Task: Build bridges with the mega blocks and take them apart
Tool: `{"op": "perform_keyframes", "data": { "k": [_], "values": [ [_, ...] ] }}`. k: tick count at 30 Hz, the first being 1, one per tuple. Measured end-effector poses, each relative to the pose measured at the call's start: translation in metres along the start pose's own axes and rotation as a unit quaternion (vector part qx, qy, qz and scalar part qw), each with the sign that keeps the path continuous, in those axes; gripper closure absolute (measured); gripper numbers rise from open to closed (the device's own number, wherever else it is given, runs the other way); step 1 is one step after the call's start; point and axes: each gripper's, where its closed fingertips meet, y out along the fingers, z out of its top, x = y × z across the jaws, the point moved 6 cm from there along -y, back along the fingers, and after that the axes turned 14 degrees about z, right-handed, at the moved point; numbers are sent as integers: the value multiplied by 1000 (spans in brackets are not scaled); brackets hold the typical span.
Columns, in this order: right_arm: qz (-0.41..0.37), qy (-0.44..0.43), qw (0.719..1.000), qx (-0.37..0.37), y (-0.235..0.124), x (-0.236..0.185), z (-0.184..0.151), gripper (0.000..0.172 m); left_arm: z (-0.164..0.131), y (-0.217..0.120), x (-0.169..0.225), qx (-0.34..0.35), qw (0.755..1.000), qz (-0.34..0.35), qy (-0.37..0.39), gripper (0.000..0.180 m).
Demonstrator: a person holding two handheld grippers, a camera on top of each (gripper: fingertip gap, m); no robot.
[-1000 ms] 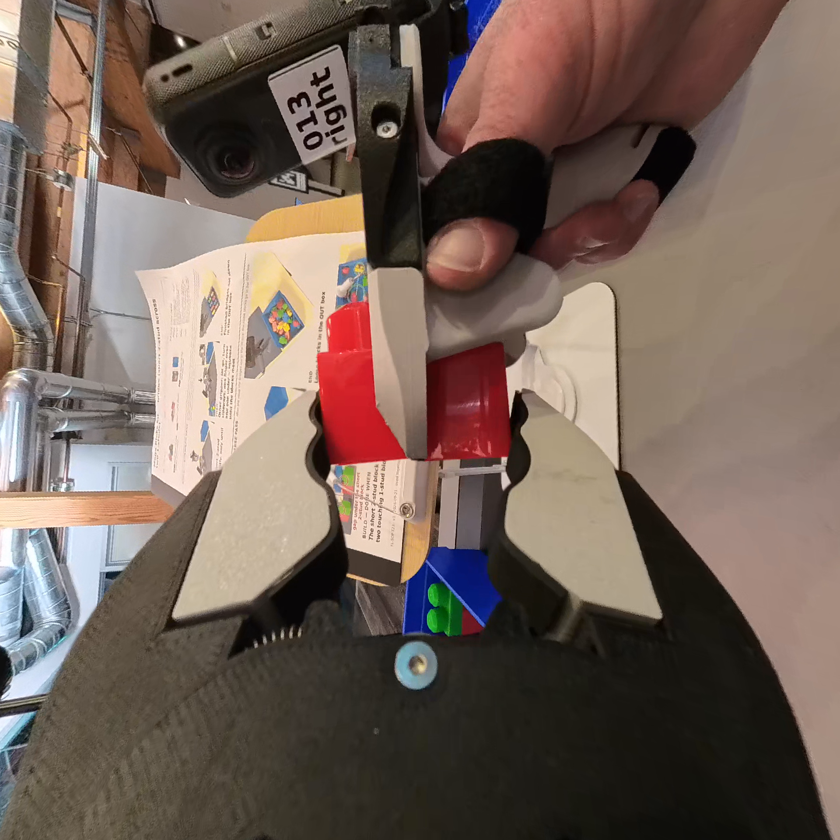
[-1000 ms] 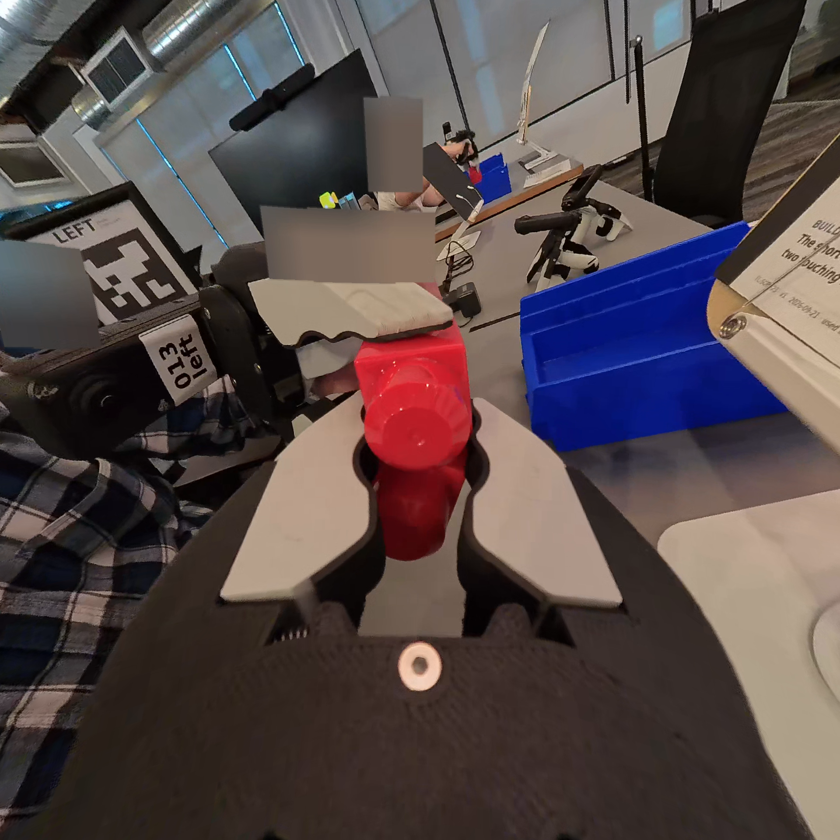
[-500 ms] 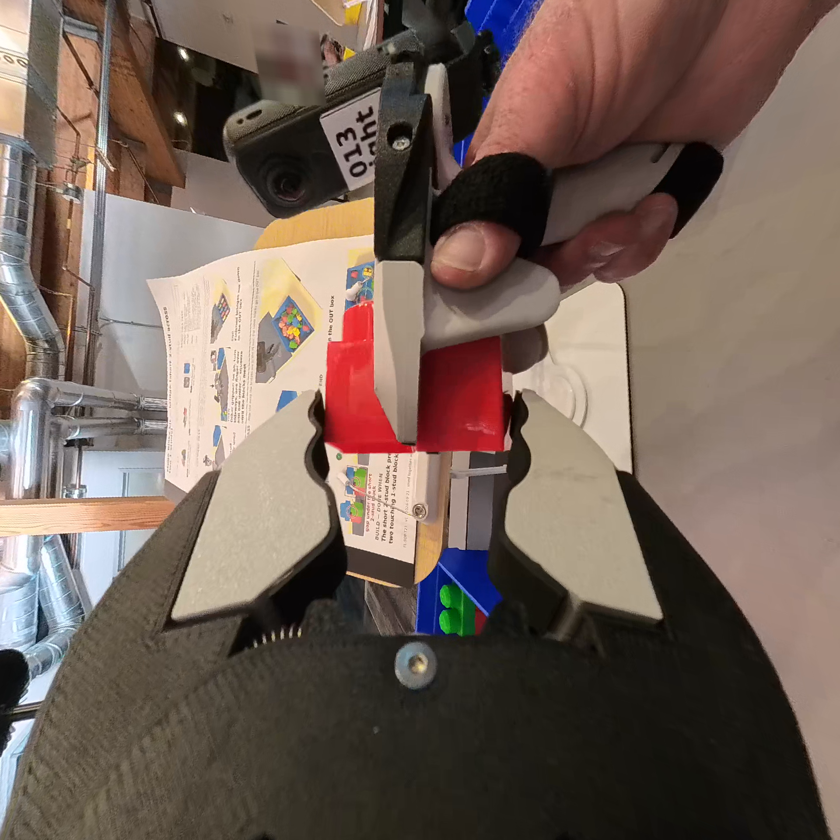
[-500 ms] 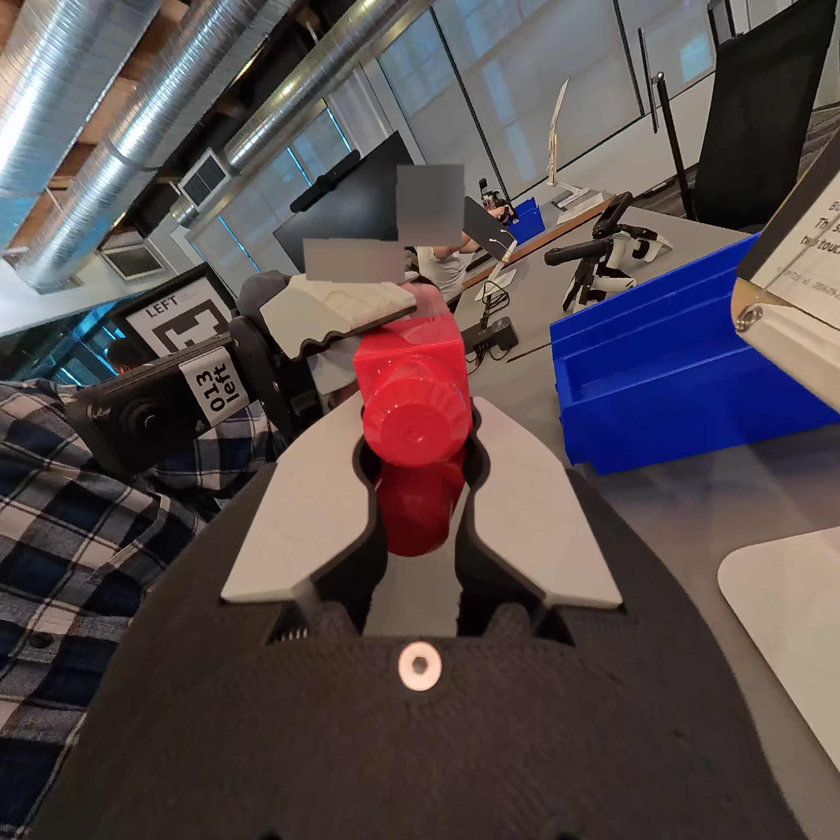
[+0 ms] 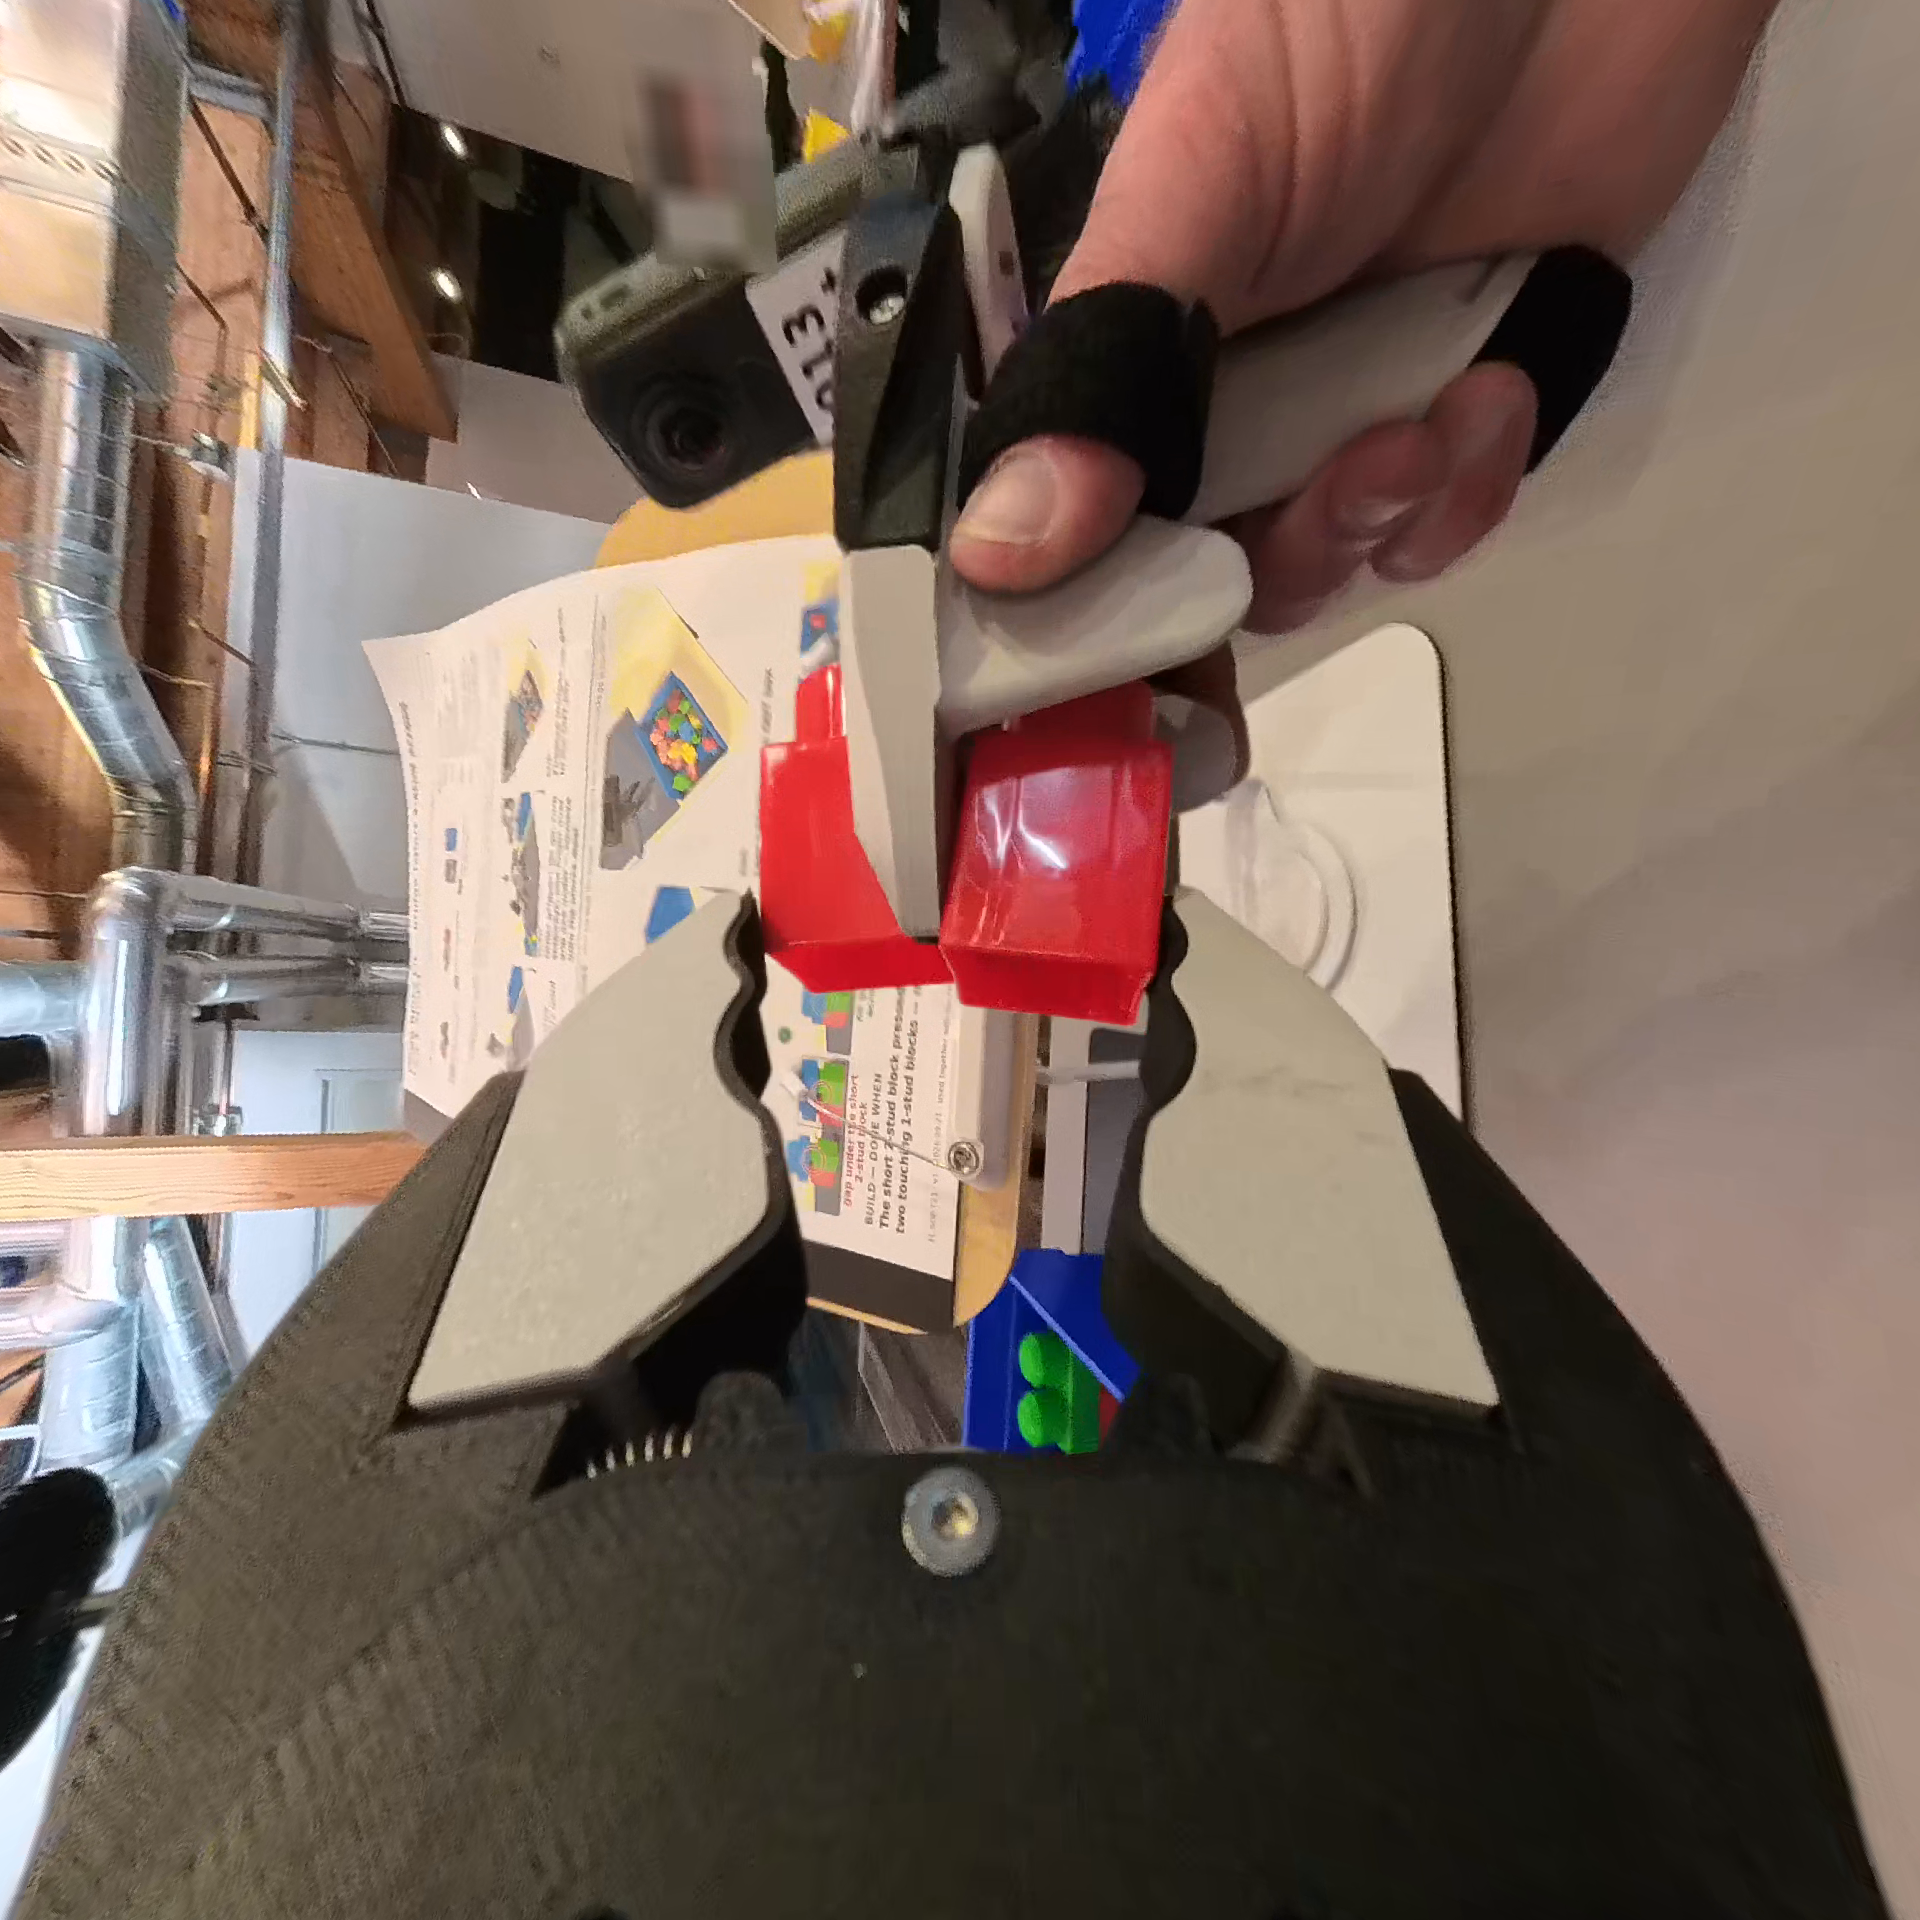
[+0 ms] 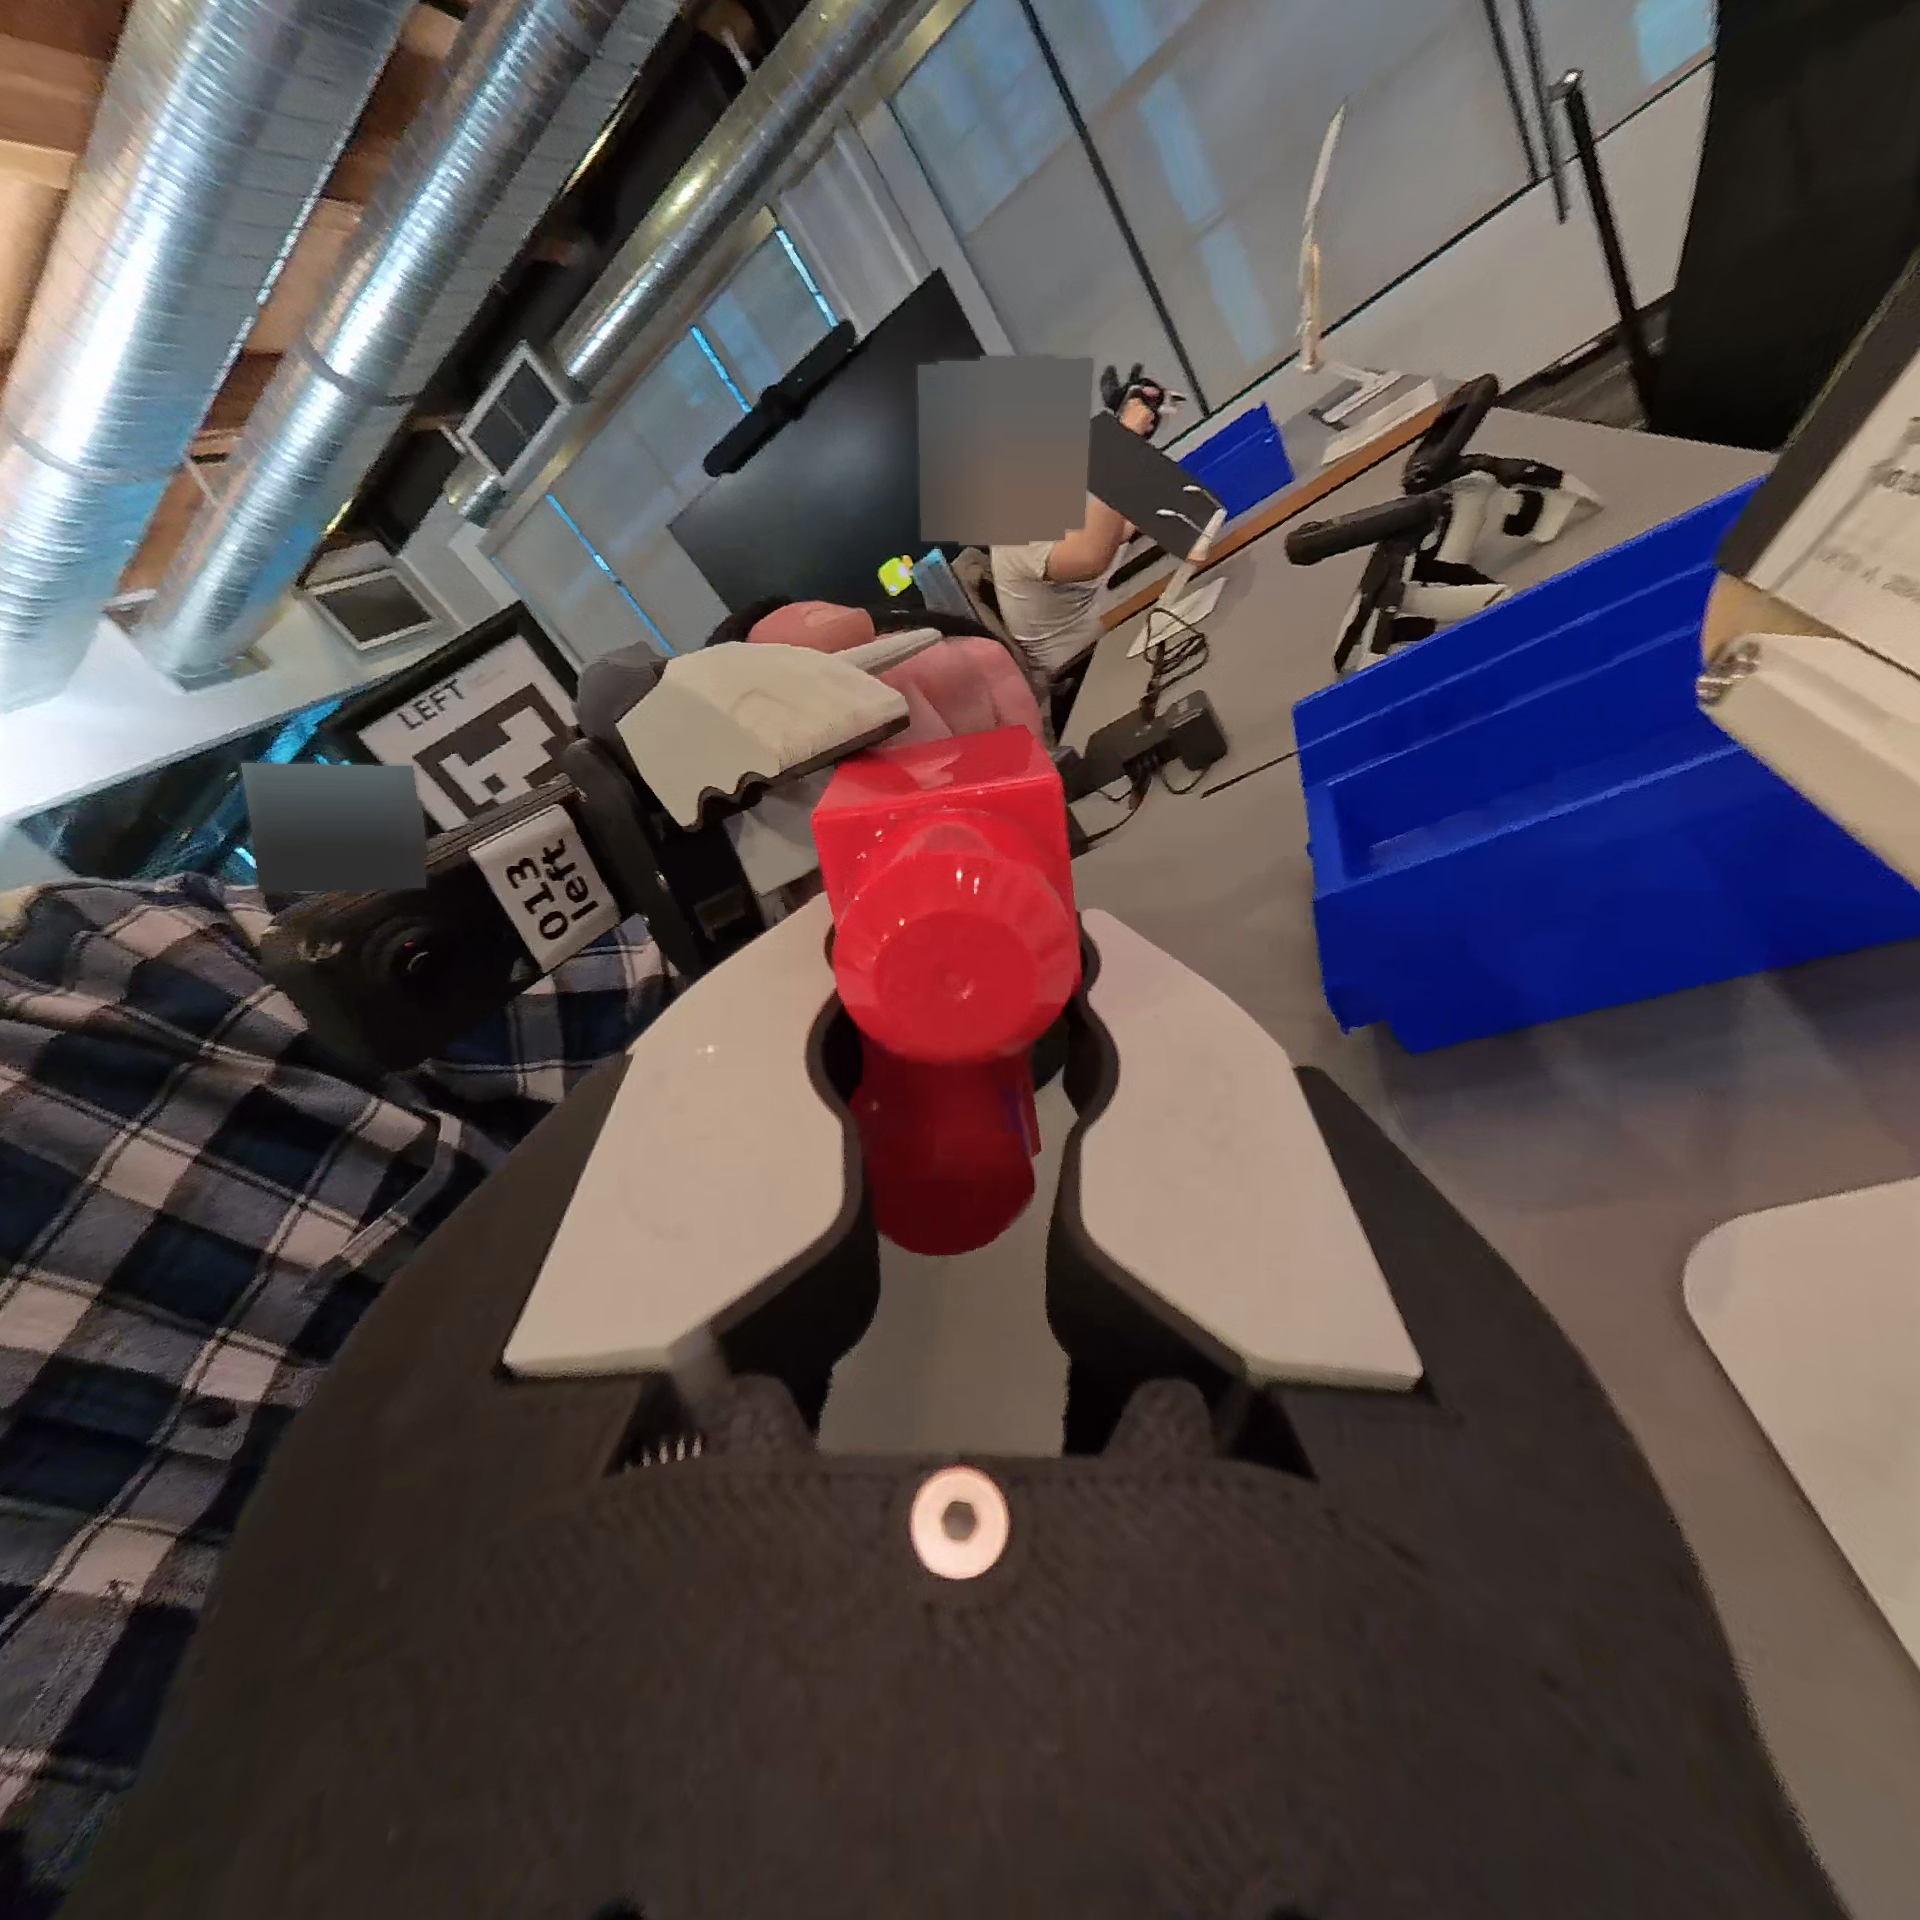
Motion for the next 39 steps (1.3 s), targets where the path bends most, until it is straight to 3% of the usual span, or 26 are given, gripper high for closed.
{"op": "perform_keyframes", "data": {
  "k": [14, 17, 21, 22, 24, 29, 39],
  "values": [
    [84, 6, 996, 1, 2, -16, 3, 127, 11, -10, -9, 42, 999, 7, -24, 111],
    [89, -1, 996, -4, 0, -18, 3, 135, 14, -12, -12, 51, 998, 3, -31, 112],
    [85, -6, 996, -29, 4, -20, 0, 116, 12, -11, -10, 46, 998, -2, -32, 112],
    [76, -9, 996, -39, 6, -20, -2, 117, 11, -11, -9, 46, 998, -1, -32, 112],
    [43, -33, 998, -38, 4, -17, 1, 135, 9, -11, -8, 40, 999, 11, -29, 112],
    [30, -44, 997, -57, 3, -16, -1, 134, 7, -10, -5, 38, 999, 15, -18, 112],
    [28, -25, 999, -18, 1, -1, -4, 135, -4, -4, -1, 24, 1000, 6, -13, 111]
  ]
}}
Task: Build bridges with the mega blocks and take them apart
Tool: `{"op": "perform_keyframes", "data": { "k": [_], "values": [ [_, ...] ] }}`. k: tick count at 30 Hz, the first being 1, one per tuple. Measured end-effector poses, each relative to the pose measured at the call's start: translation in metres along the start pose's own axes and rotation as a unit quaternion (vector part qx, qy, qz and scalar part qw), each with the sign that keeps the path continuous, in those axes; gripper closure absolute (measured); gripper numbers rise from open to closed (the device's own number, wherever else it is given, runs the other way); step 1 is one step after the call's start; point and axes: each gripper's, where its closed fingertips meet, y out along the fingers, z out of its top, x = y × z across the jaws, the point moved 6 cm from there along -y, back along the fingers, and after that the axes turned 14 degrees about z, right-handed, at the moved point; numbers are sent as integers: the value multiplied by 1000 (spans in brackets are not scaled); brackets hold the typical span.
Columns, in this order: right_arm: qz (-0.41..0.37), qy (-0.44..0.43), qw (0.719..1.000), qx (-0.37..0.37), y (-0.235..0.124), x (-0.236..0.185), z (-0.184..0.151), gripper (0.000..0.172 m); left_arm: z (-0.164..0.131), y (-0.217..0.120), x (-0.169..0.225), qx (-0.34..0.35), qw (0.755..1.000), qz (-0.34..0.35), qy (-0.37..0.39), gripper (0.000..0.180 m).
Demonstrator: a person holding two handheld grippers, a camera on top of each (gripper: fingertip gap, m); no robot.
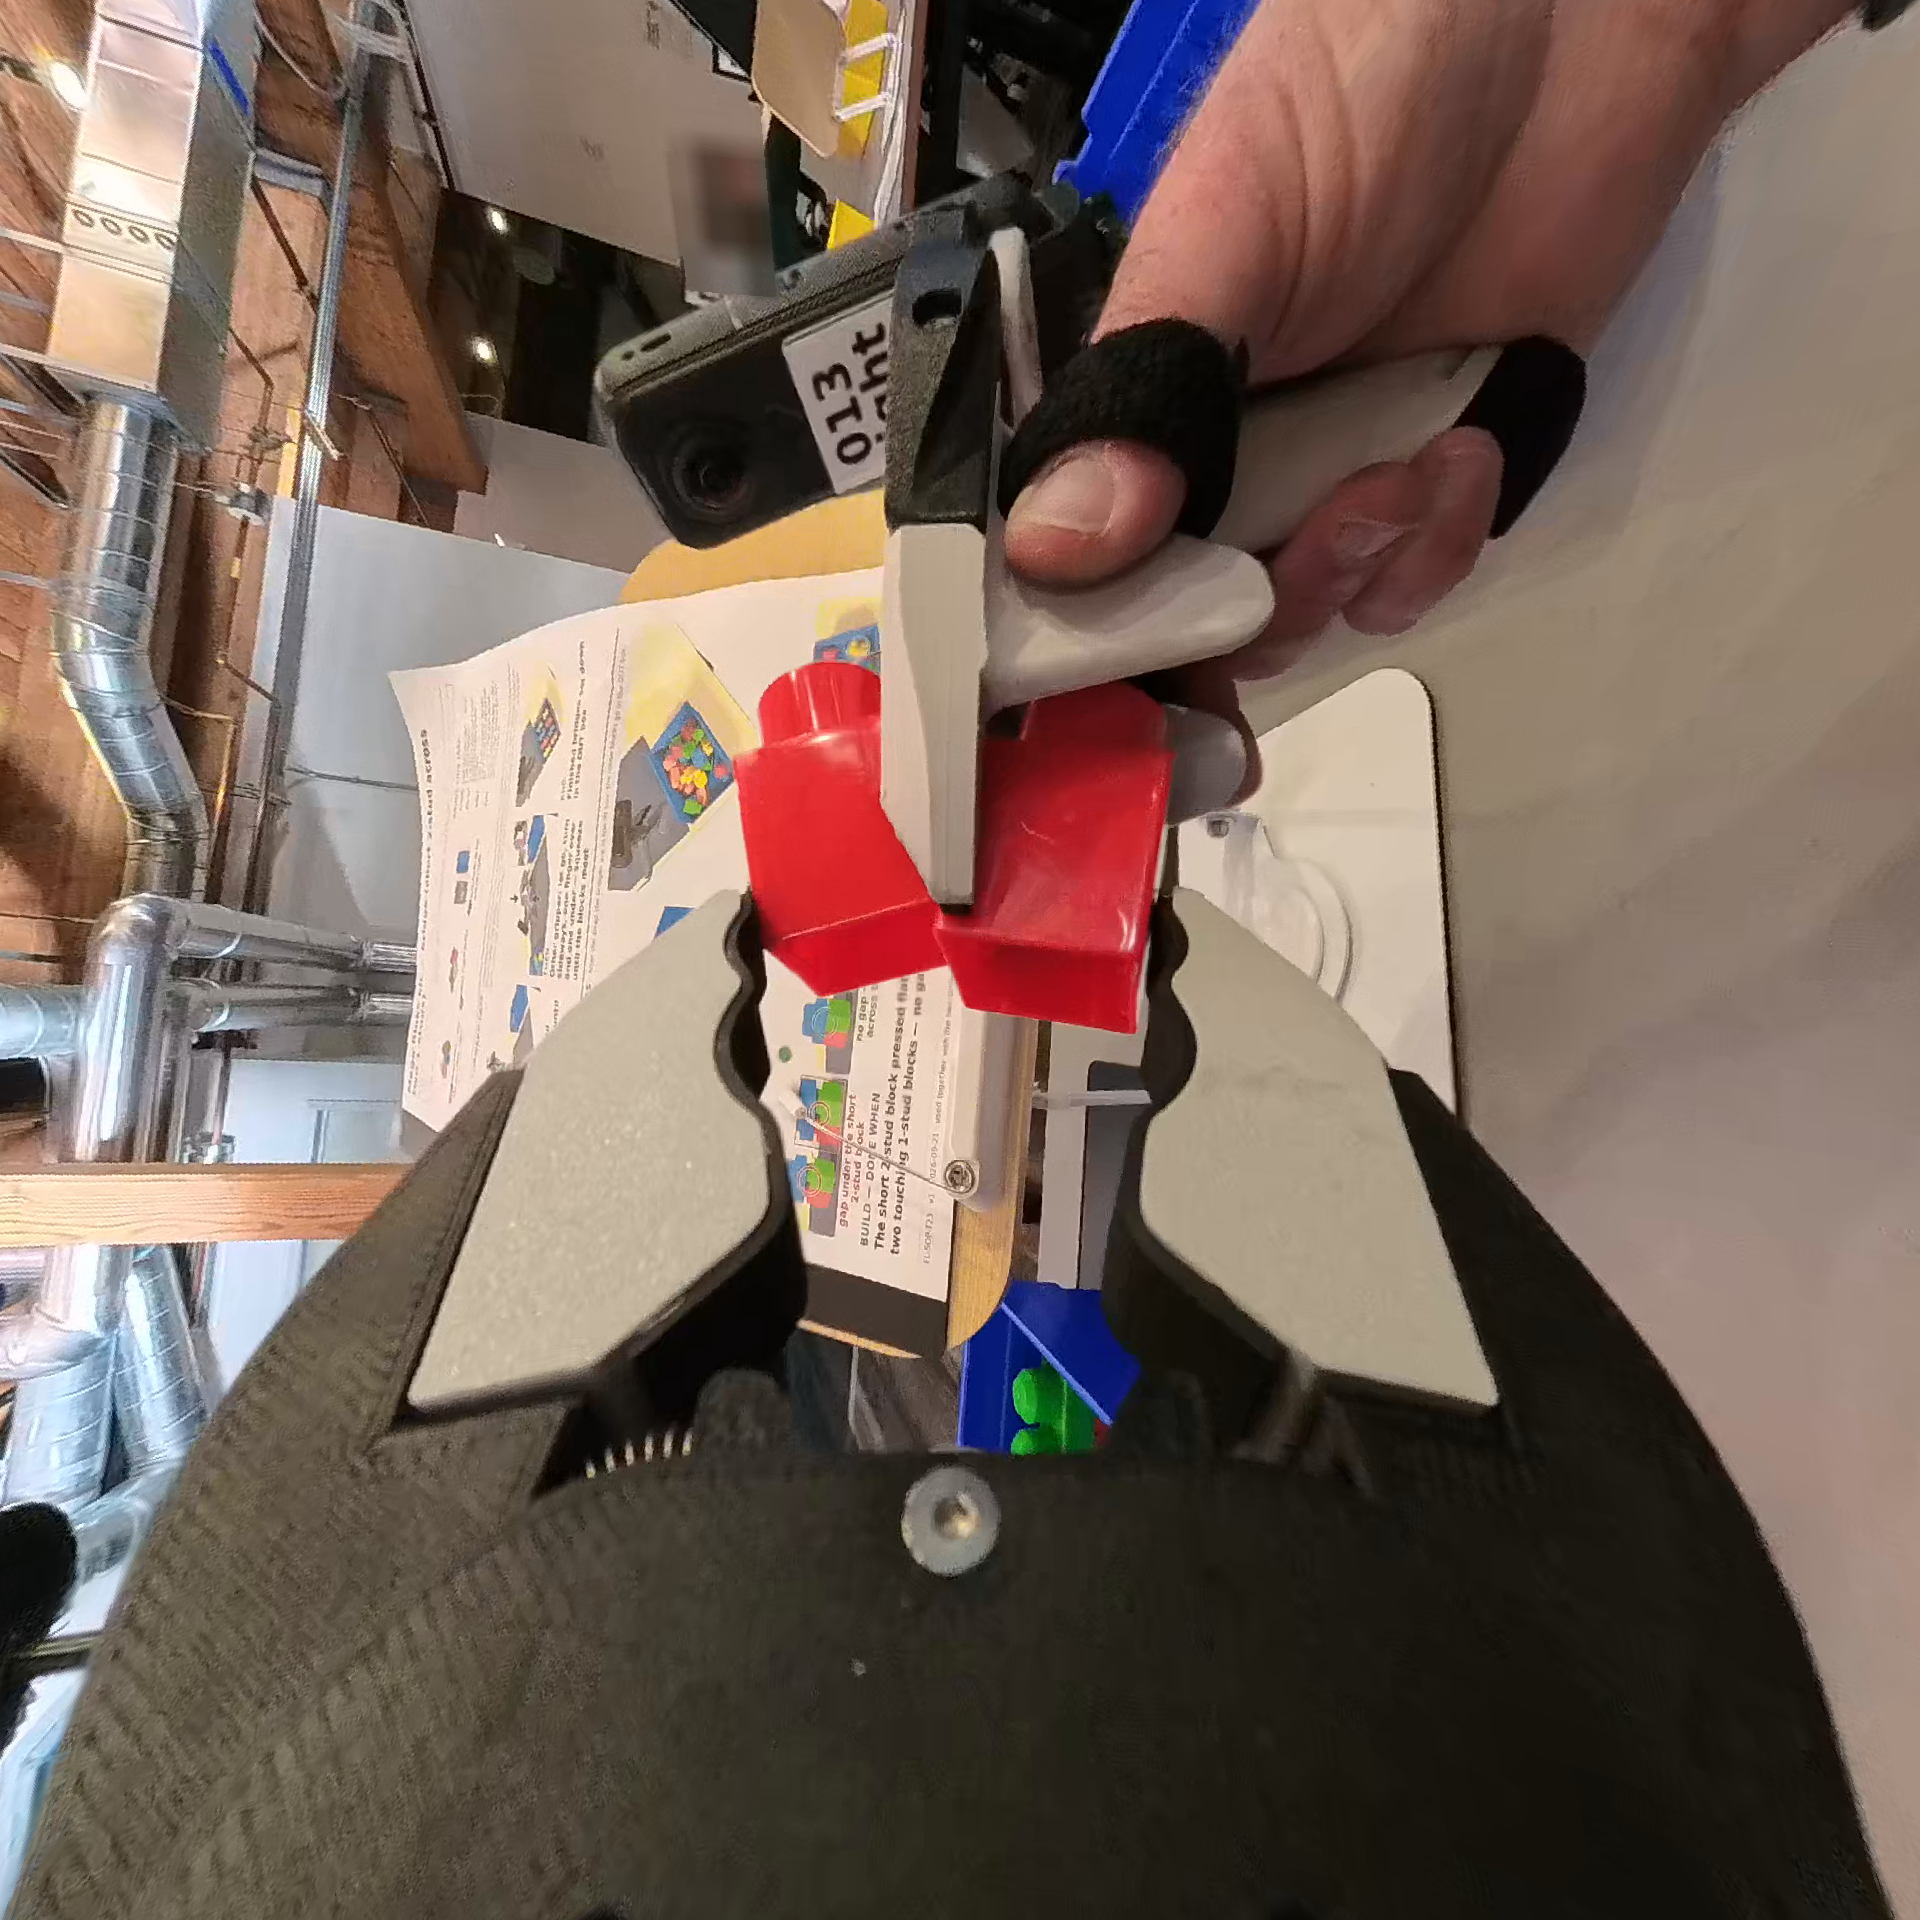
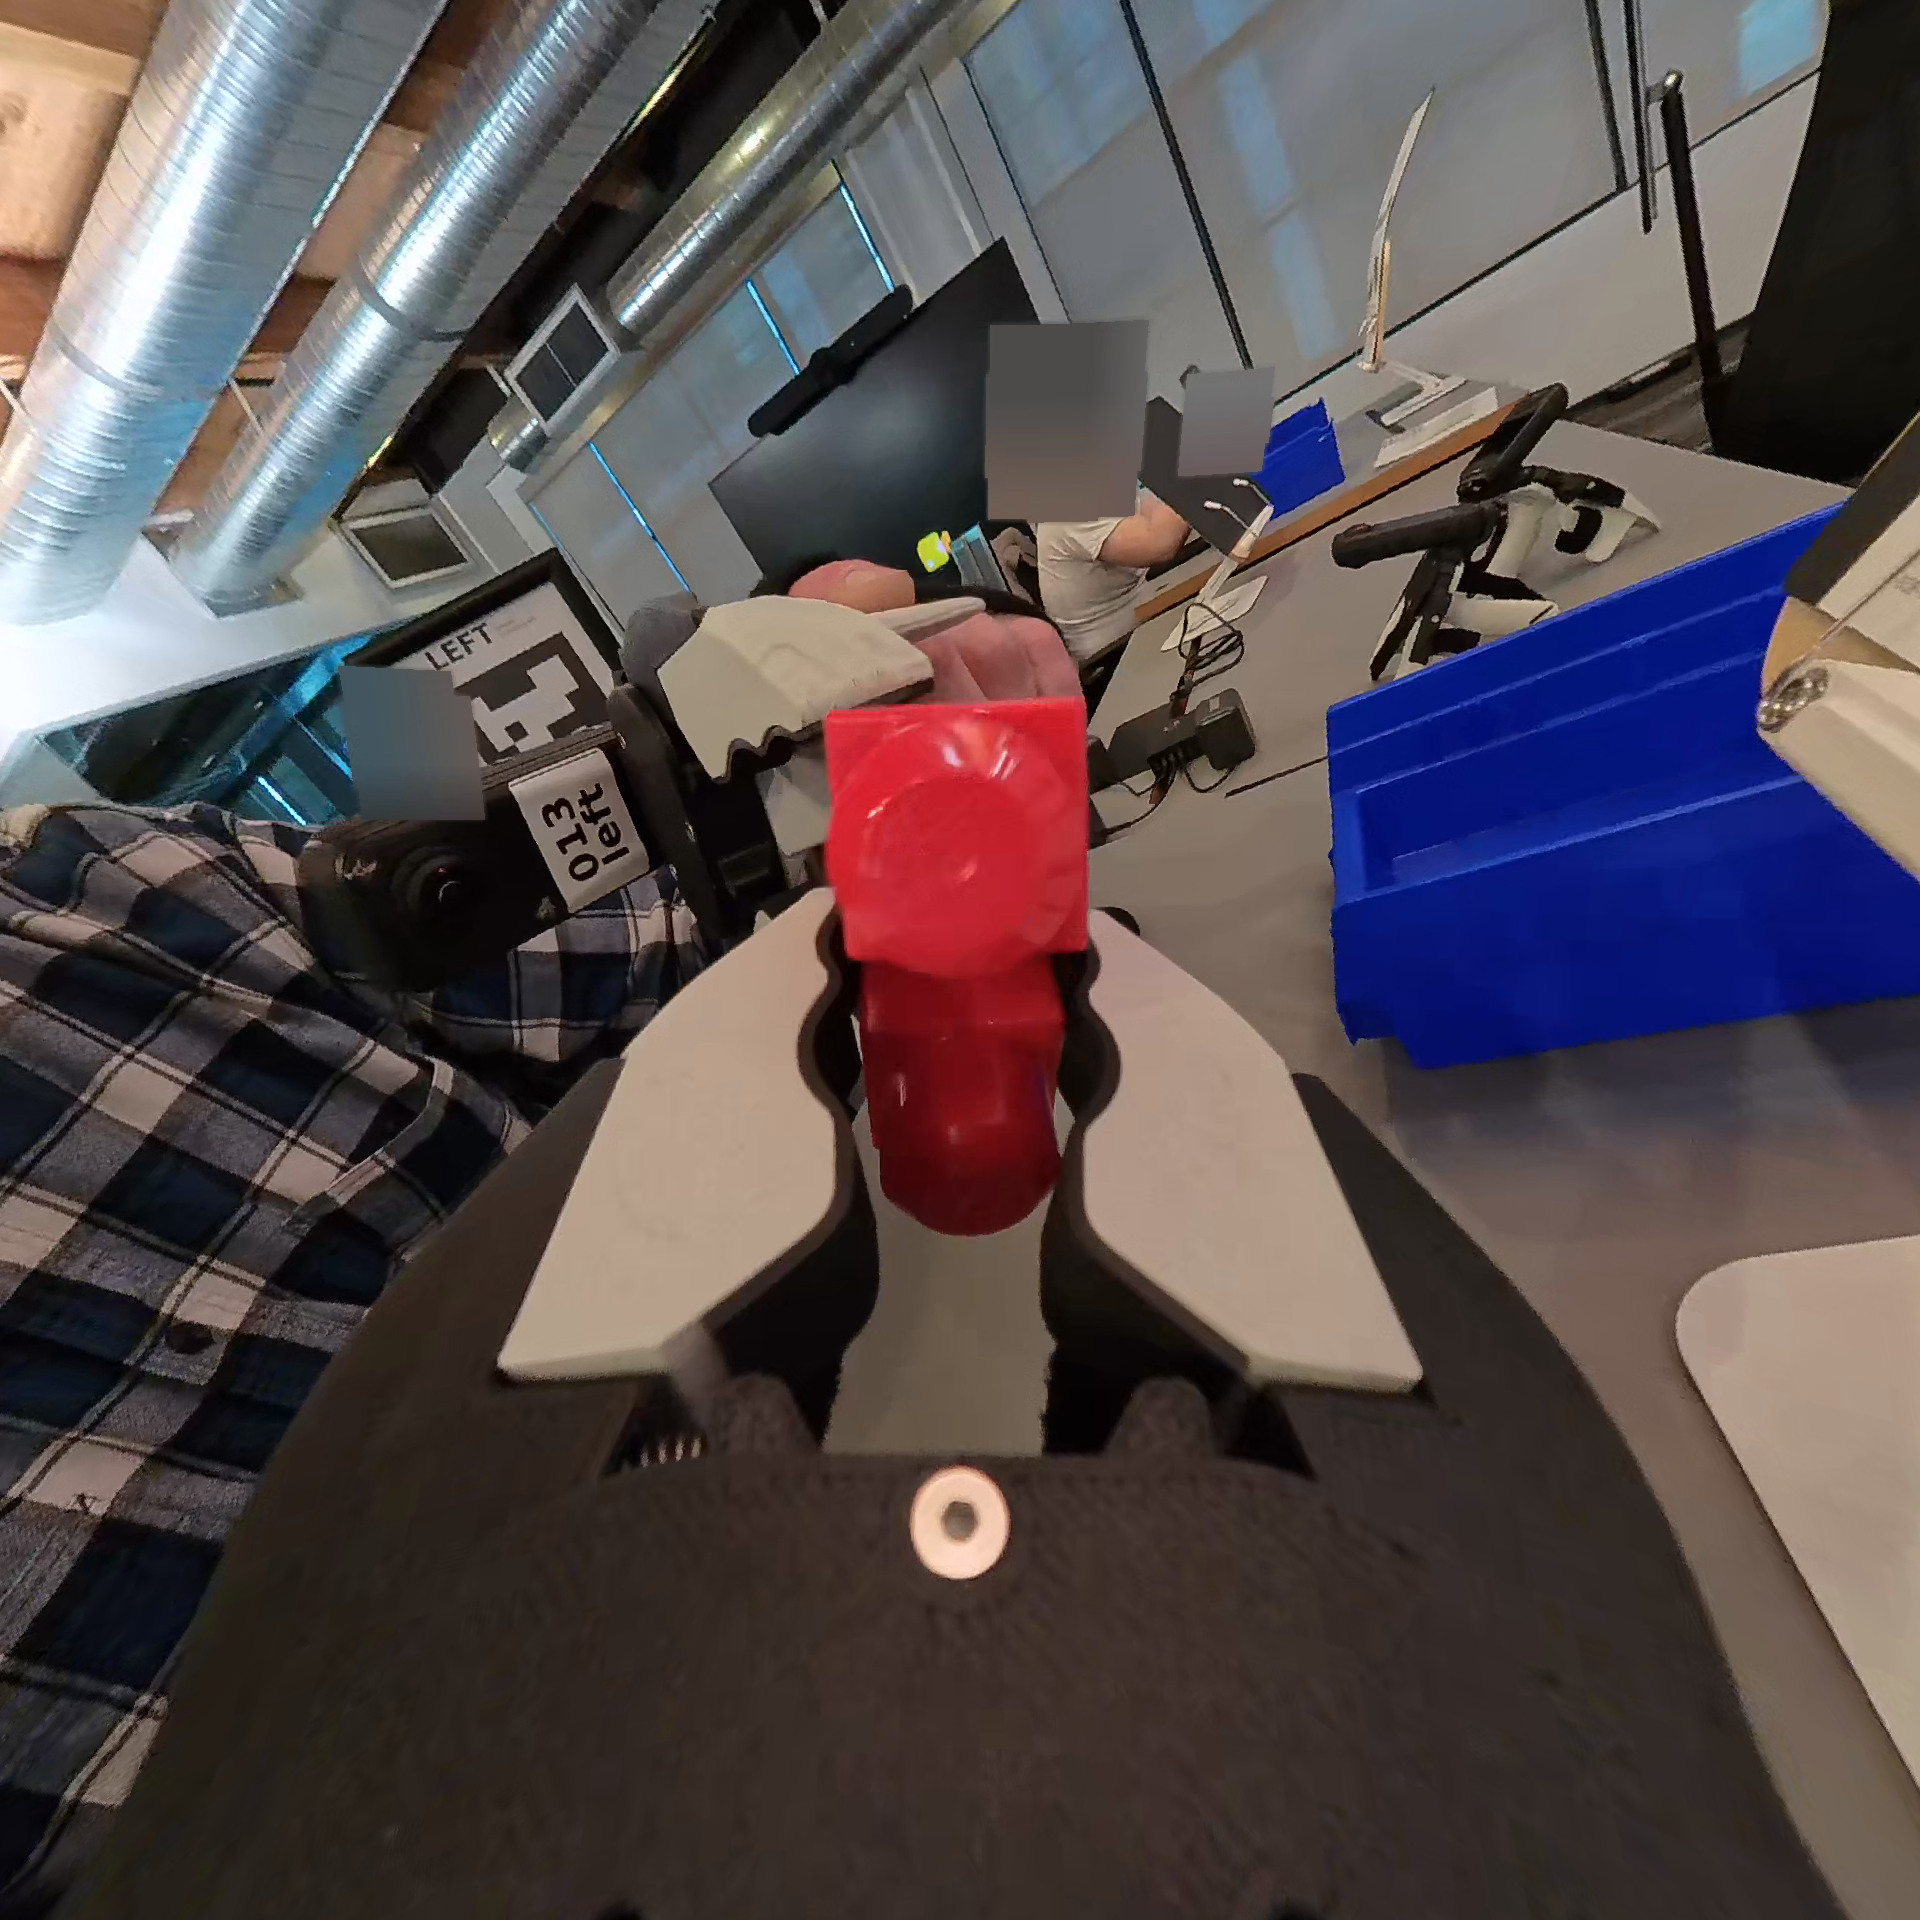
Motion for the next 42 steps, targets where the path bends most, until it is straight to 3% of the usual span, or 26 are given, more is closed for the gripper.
{"op": "perform_keyframes", "data": {
  "k": [14, 22, 28, 34, 42],
  "values": [
    [18, 10, 1000, -11, 5, 5, -8, 135, -5, -4, 6, -3, 1000, -24, -19, 114],
    [7, 10, 998, -67, 12, 9, -21, 135, -9, -15, 23, -13, 1000, 0, -28, 114],
    [-20, -37, 991, -129, 23, 4, -26, 135, -10, -27, 38, 6, 997, 78, -10, 113],
    [13, -65, 992, -110, 28, -9, -20, 135, 3, -36, 32, 38, 990, 130, 49, 113],
    [21, -107, 990, -90, 29, -19, -12, 135, 9, -38, 19, 59, 985, 147, 70, 113]
  ]
}}
